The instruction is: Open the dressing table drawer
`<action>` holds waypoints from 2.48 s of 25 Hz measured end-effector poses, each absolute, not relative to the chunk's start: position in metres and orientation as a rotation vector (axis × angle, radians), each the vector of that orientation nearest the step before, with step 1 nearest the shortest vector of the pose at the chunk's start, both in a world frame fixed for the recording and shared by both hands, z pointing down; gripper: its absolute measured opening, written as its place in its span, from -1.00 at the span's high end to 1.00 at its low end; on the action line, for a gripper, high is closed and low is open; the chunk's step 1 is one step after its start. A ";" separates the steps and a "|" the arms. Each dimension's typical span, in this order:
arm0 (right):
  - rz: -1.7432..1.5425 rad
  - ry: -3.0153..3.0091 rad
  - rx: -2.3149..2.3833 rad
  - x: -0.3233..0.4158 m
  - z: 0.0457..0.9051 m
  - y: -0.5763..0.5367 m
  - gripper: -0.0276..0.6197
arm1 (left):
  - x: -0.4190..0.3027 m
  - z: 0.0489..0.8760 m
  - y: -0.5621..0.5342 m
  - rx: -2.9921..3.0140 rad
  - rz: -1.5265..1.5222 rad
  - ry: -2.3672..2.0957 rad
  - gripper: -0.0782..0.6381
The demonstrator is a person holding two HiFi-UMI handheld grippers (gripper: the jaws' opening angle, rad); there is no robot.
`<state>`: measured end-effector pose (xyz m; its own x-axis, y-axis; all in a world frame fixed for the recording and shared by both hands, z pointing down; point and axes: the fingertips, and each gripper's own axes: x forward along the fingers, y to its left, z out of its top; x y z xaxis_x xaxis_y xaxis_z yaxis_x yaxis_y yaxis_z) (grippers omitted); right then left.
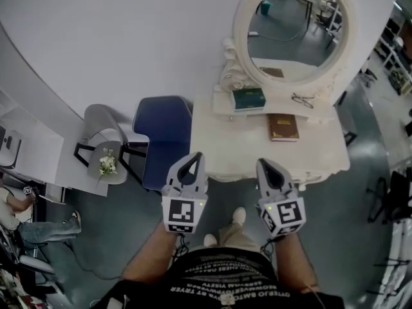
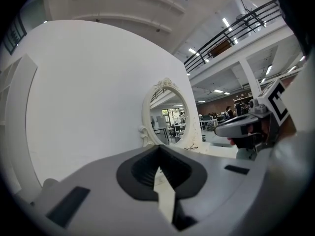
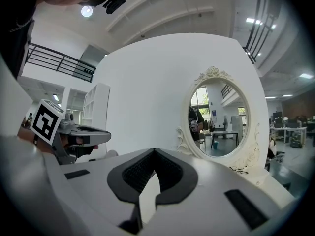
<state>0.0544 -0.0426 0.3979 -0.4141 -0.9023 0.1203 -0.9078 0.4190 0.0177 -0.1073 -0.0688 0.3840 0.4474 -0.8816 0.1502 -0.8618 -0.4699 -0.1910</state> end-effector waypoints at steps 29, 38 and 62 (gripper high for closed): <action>0.133 -2.635 1.464 0.052 0.418 -0.131 0.91 | -0.099 0.404 -0.142 -2.555 -0.419 1.699 0.77; 0.153 -2.640 1.430 0.050 0.422 -0.145 0.91 | -0.097 0.408 -0.155 -2.556 -0.430 1.717 0.77; 0.141 -2.642 1.379 0.060 0.418 -0.172 0.91 | -0.084 0.408 -0.181 -2.554 -0.407 1.757 0.77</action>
<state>0.0597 -0.1724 0.4184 -0.5630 -0.8061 0.1825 -0.8209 0.5710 -0.0104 -0.0844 -0.1815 0.4078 0.3345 -0.9199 0.2047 -0.9161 -0.3684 -0.1581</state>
